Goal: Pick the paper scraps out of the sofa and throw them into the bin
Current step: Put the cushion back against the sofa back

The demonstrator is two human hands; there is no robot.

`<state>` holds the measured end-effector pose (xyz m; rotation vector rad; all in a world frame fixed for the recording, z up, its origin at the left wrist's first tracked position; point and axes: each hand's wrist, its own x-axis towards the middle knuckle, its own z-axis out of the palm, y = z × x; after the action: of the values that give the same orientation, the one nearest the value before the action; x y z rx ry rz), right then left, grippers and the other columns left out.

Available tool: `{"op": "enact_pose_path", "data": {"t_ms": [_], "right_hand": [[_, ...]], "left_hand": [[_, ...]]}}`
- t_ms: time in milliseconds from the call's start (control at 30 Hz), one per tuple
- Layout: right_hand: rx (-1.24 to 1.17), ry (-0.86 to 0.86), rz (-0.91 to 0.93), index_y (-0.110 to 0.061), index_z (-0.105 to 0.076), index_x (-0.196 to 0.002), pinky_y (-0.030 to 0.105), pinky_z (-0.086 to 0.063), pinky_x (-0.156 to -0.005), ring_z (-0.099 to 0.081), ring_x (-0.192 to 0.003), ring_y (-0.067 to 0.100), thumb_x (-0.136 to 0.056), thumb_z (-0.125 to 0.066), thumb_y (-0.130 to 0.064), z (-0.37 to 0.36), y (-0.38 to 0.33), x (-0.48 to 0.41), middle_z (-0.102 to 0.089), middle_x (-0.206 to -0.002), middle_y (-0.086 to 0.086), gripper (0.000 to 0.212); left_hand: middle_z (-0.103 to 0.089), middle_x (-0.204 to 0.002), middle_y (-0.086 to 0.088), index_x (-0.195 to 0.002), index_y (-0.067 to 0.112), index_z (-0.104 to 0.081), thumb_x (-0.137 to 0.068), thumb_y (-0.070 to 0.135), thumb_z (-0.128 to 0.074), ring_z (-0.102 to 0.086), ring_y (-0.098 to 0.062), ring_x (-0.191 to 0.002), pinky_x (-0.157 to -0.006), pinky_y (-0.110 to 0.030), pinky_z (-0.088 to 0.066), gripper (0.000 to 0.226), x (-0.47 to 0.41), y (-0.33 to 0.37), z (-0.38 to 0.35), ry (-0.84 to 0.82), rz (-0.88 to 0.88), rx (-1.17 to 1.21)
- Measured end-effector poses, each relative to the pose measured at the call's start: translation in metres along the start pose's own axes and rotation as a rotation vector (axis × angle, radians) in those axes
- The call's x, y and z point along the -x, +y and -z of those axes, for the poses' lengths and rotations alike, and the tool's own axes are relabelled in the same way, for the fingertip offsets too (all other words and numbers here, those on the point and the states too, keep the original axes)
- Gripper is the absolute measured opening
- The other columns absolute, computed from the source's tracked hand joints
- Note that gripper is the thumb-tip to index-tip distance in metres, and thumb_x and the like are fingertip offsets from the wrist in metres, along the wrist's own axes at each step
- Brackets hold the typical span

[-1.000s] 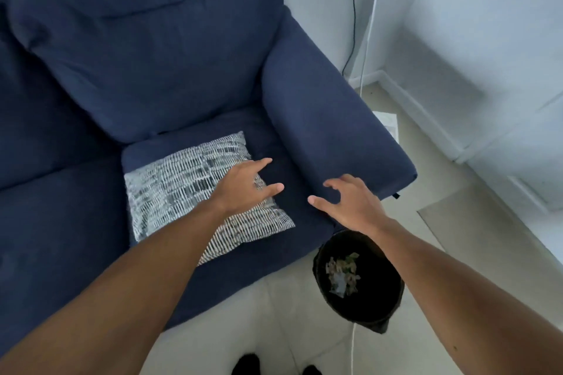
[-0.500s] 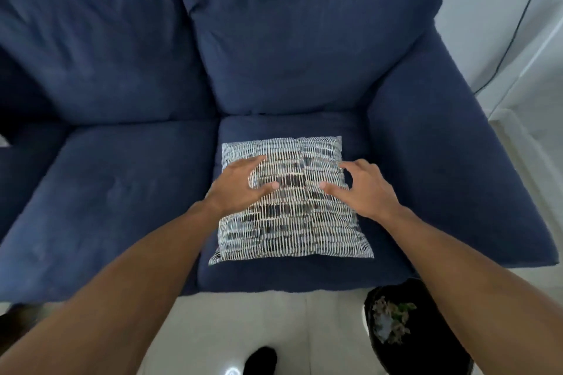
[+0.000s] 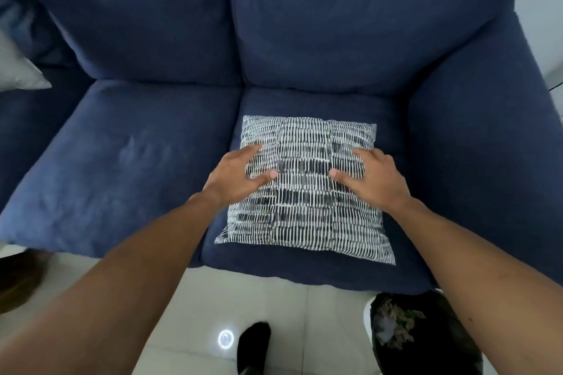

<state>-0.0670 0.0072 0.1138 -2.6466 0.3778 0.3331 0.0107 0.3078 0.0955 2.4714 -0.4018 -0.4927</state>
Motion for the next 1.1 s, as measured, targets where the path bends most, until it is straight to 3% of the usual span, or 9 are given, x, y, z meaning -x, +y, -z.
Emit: {"op": "enact_pose_path", "data": {"t_ms": [267,400,567,800,900,1000,1100], "right_hand": [[-0.085,0.007,-0.135,-0.024,-0.016,-0.154,0.063,-0.035,-0.106,-0.024,-0.145,0.037,-0.073,-0.044,-0.09,-0.03,0.014,-0.013,-0.02,-0.161,0.008,0.109],[-0.156,-0.019,-0.244,-0.025,-0.003,-0.157,0.064,-0.029,-0.11,-0.021,-0.147,0.039,-0.07,-0.041,-0.094,-0.052,0.025,-0.022,-0.009,-0.165,0.008,0.118],[-0.322,-0.018,-0.341,-0.023,0.003,-0.158,0.063,-0.027,-0.114,-0.022,-0.148,0.039,-0.063,-0.045,-0.096,-0.07,0.036,-0.029,-0.011,-0.165,0.014,0.129],[-0.447,0.001,-0.376,-0.025,-0.001,-0.158,0.059,-0.03,-0.114,-0.03,-0.144,0.04,-0.055,-0.056,-0.097,-0.083,0.04,-0.039,-0.028,-0.161,0.014,0.138],[-0.478,0.029,-0.363,-0.024,-0.008,-0.157,0.056,-0.034,-0.111,-0.039,-0.139,0.04,-0.057,-0.061,-0.093,-0.079,0.037,-0.038,-0.043,-0.153,0.012,0.133],[-0.481,0.069,-0.333,-0.023,-0.016,-0.156,0.054,-0.036,-0.109,-0.043,-0.136,0.038,-0.058,-0.063,-0.091,-0.071,0.032,-0.034,-0.049,-0.148,0.008,0.128],[-0.499,0.106,-0.283,-0.024,-0.023,-0.153,0.05,-0.037,-0.109,-0.044,-0.135,0.035,-0.065,-0.069,-0.08,-0.053,0.023,-0.031,-0.051,-0.145,0.006,0.114]], "left_hand": [[-0.023,-0.167,0.002,-0.155,0.043,-0.02,-0.075,0.091,-0.047,-0.018,-0.023,-0.154,-0.119,-0.057,-0.029,0.097,-0.018,-0.017,-0.024,0.014,0.094,0.068],[-0.015,-0.168,-0.001,-0.158,0.039,-0.013,-0.077,0.086,-0.051,-0.021,-0.028,-0.153,-0.119,-0.054,-0.03,0.101,-0.03,-0.023,-0.045,0.025,0.144,0.125],[-0.013,-0.167,-0.003,-0.159,0.038,-0.007,-0.082,0.077,-0.057,-0.029,-0.028,-0.149,-0.117,-0.048,-0.03,0.099,-0.041,-0.03,-0.062,0.058,0.168,0.17],[-0.027,-0.165,-0.005,-0.158,0.043,0.005,-0.073,0.085,-0.06,-0.027,-0.031,-0.151,-0.12,-0.052,-0.023,0.115,-0.052,-0.038,-0.071,0.056,0.314,0.329],[-0.044,-0.156,-0.003,-0.159,0.039,-0.003,-0.073,0.083,-0.062,-0.042,-0.03,-0.143,-0.119,-0.045,-0.031,0.114,-0.054,-0.039,-0.067,0.082,0.358,0.41],[-0.055,-0.141,0.01,-0.156,0.033,-0.022,-0.079,0.074,-0.066,-0.051,-0.02,-0.133,-0.113,-0.033,-0.036,0.098,-0.053,-0.031,-0.059,0.16,0.291,0.43],[-0.06,-0.138,0.011,-0.152,0.033,-0.03,-0.077,0.076,-0.067,-0.055,-0.017,-0.13,-0.115,-0.041,-0.04,0.094,-0.054,-0.022,-0.049,0.206,0.233,0.443]]}}
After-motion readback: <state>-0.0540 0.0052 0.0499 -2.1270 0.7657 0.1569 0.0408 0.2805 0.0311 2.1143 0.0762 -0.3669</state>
